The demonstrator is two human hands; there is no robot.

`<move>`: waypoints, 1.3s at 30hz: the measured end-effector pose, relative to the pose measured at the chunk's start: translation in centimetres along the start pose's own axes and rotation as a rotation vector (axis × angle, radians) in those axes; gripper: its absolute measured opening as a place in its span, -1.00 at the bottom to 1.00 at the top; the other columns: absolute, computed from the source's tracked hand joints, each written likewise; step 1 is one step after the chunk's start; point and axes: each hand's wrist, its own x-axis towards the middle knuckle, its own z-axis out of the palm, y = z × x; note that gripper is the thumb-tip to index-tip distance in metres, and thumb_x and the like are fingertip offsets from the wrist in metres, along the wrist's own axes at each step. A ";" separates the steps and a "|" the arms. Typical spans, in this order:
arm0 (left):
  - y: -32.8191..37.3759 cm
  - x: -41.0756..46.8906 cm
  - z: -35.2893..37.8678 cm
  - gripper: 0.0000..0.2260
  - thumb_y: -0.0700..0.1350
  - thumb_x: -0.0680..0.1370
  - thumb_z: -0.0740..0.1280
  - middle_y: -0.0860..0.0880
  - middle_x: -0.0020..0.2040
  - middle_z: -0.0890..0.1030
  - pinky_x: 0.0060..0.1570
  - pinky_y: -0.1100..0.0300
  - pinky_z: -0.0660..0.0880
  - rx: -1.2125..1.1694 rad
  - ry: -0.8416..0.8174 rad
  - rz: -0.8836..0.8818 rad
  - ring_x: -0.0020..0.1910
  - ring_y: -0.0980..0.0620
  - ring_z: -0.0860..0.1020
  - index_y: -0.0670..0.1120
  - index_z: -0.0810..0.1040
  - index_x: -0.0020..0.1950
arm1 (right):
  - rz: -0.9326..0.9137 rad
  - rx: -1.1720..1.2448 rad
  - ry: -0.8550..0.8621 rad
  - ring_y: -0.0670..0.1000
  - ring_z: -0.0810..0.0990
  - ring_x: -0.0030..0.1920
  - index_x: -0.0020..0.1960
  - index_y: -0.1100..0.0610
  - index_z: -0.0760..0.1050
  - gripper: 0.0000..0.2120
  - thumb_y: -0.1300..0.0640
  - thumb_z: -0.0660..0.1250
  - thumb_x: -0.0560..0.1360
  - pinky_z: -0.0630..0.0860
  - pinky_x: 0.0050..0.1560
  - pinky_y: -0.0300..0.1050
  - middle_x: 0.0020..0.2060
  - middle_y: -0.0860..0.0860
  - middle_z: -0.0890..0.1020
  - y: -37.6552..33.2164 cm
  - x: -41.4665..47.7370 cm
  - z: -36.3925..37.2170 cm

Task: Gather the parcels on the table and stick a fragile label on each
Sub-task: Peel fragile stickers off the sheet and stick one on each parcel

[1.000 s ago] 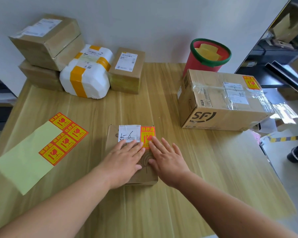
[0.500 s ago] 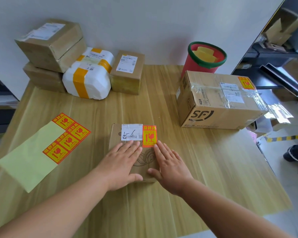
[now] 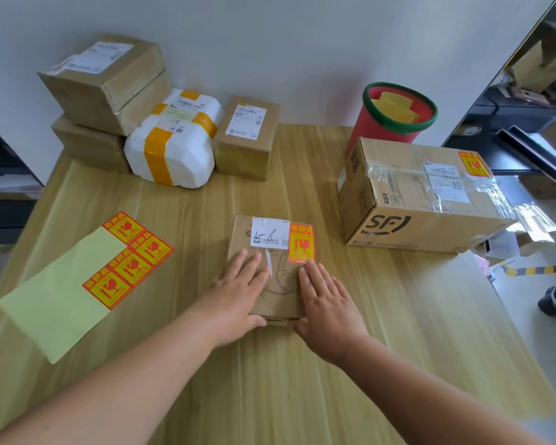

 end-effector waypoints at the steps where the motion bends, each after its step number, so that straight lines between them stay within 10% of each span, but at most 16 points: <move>1: 0.2 0.8 -0.3 -0.24 0.20 0.55 0.24 0.01 0.56 -0.28 0.48 -0.02 -0.08 0.009 0.005 0.013 0.50 -0.02 -0.36 0.00 -0.13 0.57 | -0.002 -0.002 0.013 0.01 -0.34 0.52 0.55 0.16 -0.28 -0.17 -0.22 0.11 0.56 -0.30 0.47 -0.07 0.53 0.05 -0.31 0.1 0.3 -0.2; 20: -1.7 13.6 -3.1 -0.44 0.04 0.66 0.03 -0.05 0.57 -0.21 0.49 -0.02 -0.24 0.126 0.168 0.038 0.53 -0.09 -0.26 -0.03 -0.18 0.56 | 0.073 -0.028 0.076 0.09 -0.27 0.54 0.55 0.19 -0.26 -0.37 0.19 -0.03 0.58 -0.21 0.48 -0.05 0.54 0.09 -0.25 3.3 11.5 -2.8; 26: -2.9 16.9 -4.1 -0.45 0.04 0.66 0.00 -0.04 0.57 -0.23 0.48 0.00 -0.28 0.140 0.184 0.112 0.52 -0.07 -0.29 -0.02 -0.19 0.56 | 0.179 -0.018 0.180 0.18 0.52 0.28 0.29 0.27 0.51 -0.40 0.14 -0.04 0.37 0.42 0.21 0.02 0.28 0.18 0.54 4.1 14.4 -2.1; 32: -4.0 20.4 -6.6 -0.44 0.07 0.65 0.01 -0.04 0.57 -0.20 0.49 0.01 -0.26 0.167 0.242 0.074 0.53 -0.05 -0.25 -0.02 -0.18 0.56 | 0.195 -0.053 0.122 0.11 -0.22 0.54 0.55 0.21 -0.23 -0.41 0.12 -0.13 0.58 -0.18 0.50 -0.01 0.55 0.12 -0.16 5.4 18.8 -5.5; 39: -8.4 22.7 -9.9 -0.29 0.21 0.59 0.10 -0.07 0.56 -0.25 0.47 -0.04 -0.24 0.218 0.358 -0.093 0.52 -0.10 -0.29 -0.03 -0.21 0.56 | 0.121 -0.016 0.180 0.12 -0.35 0.51 0.54 0.15 -0.31 -0.34 0.21 -0.02 0.56 -0.32 0.47 0.00 0.54 0.08 -0.28 4.1 21.6 -5.3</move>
